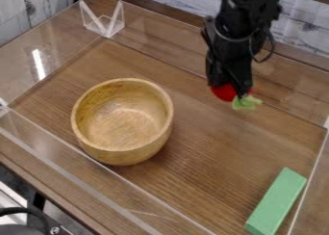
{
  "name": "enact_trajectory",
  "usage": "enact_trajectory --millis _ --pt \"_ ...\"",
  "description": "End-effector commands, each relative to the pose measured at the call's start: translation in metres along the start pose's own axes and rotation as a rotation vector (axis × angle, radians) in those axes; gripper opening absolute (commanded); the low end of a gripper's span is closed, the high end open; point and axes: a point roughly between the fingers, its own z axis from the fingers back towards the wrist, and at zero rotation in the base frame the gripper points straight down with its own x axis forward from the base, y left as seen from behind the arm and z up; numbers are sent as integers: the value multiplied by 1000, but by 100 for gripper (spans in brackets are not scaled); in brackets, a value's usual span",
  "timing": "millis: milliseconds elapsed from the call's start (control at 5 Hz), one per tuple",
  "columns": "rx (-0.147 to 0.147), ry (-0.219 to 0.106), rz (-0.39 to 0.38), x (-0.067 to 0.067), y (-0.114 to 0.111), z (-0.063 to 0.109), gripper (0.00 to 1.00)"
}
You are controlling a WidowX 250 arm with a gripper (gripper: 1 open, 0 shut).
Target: Move the red fruit to the left side of the table
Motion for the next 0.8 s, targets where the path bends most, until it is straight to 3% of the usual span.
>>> enact_trajectory --millis 0,200,600 --pt "14 -33 43 -4 -2 10 0" --pt "16 -31 62 -12 -5 15 0" --pt "31 -4 148 -6 1 38 0"
